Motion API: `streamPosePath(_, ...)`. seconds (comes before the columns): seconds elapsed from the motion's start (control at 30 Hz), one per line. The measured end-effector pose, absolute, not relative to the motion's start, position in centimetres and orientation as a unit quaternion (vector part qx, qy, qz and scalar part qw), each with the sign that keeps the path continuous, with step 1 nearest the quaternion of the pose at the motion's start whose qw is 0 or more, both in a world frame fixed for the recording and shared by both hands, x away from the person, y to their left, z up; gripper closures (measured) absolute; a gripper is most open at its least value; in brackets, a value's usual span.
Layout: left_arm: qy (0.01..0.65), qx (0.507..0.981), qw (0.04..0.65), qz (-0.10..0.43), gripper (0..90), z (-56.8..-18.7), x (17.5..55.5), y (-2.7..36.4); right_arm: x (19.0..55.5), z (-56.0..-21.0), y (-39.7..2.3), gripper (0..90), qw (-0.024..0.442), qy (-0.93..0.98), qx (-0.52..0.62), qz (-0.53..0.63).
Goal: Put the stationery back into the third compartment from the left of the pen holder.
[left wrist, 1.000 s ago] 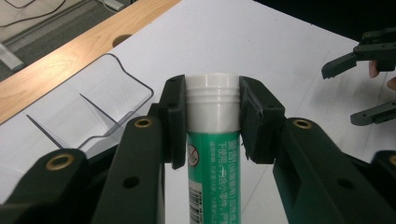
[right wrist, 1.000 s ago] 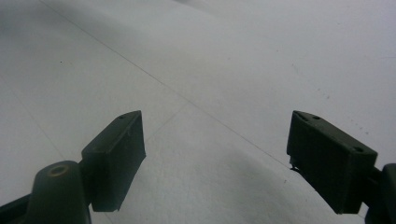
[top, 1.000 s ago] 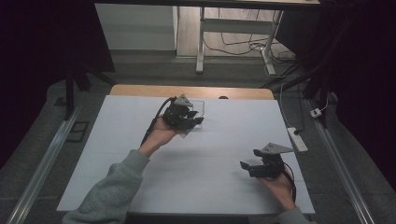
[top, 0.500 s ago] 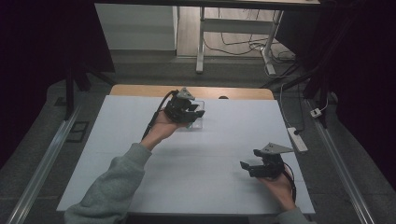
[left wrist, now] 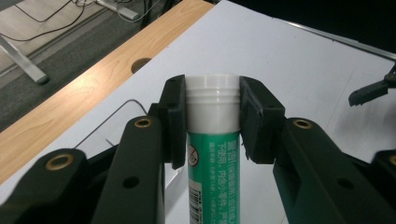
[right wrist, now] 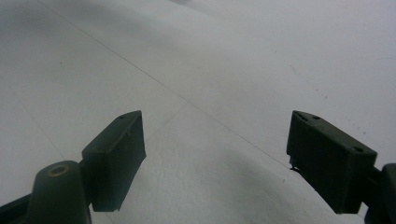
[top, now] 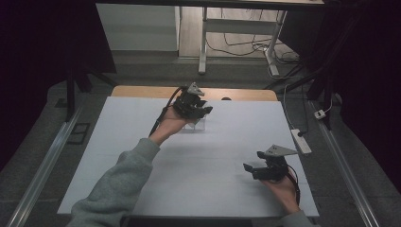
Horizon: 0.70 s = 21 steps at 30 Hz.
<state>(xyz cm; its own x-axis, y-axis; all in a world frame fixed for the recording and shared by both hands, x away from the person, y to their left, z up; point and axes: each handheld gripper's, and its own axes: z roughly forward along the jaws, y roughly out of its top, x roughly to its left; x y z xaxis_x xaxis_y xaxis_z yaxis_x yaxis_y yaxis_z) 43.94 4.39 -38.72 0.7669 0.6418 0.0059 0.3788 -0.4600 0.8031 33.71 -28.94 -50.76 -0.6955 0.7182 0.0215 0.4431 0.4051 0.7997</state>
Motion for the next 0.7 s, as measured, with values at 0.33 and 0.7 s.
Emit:
streamPosePath(0.33, 0.314, 0.831, 0.428, 0.164, 64.4, -38.8, 45.9, 3.7, 33.7, -50.7, -29.0, 19.0, 0.163, 0.821, 0.353, 0.418)
streamPosePath(0.7, 0.336, 0.821, 0.433, 0.158, 64.4, -39.7, 47.2, 4.1, 33.7, -50.7, -29.1, 19.0, 0.163, 0.821, 0.353, 0.418)
